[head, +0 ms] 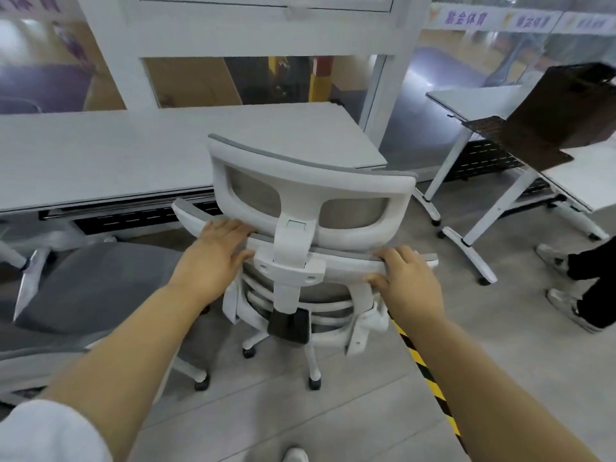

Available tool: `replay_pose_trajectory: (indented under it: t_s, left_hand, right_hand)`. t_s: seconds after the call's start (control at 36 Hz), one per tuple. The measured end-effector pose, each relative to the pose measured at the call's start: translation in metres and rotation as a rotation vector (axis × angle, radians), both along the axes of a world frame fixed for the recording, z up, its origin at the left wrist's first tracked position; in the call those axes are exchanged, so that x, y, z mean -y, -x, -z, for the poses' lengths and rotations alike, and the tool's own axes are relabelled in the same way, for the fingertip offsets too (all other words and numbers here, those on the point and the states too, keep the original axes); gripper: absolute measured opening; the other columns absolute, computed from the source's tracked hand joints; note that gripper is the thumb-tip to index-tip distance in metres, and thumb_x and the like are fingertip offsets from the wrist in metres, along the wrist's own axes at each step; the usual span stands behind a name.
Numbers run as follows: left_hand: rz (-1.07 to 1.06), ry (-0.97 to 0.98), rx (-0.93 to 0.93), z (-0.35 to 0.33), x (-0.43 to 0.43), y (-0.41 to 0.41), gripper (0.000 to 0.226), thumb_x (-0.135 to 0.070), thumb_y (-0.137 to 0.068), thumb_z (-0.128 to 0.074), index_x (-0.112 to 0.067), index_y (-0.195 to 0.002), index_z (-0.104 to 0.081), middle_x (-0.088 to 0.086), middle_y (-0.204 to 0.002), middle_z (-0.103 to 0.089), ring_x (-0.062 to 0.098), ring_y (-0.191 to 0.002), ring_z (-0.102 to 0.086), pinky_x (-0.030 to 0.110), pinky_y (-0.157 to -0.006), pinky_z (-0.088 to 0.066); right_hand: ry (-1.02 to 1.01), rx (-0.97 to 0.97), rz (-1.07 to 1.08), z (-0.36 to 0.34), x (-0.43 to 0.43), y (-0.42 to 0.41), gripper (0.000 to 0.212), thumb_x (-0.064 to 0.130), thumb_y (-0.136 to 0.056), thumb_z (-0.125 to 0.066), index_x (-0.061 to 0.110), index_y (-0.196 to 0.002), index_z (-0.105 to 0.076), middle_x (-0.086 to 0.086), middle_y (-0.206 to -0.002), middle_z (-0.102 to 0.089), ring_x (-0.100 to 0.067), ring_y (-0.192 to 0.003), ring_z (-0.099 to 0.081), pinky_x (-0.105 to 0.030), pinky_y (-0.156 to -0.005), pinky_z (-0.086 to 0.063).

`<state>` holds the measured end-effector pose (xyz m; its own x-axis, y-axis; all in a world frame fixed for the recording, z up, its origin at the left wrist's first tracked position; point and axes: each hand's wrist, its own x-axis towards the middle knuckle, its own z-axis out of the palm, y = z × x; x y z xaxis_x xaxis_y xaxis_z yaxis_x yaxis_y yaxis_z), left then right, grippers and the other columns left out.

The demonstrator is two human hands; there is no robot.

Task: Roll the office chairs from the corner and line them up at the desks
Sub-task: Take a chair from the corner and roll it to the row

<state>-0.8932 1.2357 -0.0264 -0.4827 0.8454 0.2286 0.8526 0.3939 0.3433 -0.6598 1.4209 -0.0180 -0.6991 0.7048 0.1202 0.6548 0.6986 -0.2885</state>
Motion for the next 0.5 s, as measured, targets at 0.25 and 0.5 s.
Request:
replay_pose_trajectory:
  t_s: [0.25,0.5]
  left_hand:
    - [-0.061,0.023,-0.032,-0.002,-0.021,0.002,0.035,-0.019,-0.09,-0.056,-0.004,-0.122,-0.057,0.015,-0.124,-0.058,0.033,-0.115,-0.046,0.042,-0.101,-0.034]
    - [-0.121,0.1,0.017,-0.005,-0.027,0.007,0.048,-0.025,-0.094,-0.049,-0.012,-0.139,-0.039,0.007,-0.146,-0.037,0.024,-0.137,-0.025,0.032,-0.112,-0.018]
  right_hand:
    - [0.041,0.009,-0.083,-0.004,-0.037,0.019,0.038,0.037,-0.09,-0.056,0.015,-0.121,-0.055,-0.003,-0.119,-0.053,-0.025,-0.112,-0.044,-0.042,-0.097,-0.039]
    - [0.013,0.046,-0.13,-0.006,-0.051,0.032,0.039,0.038,-0.089,-0.058,0.015,-0.121,-0.056,-0.003,-0.119,-0.054,-0.026,-0.112,-0.047,-0.043,-0.1,-0.04]
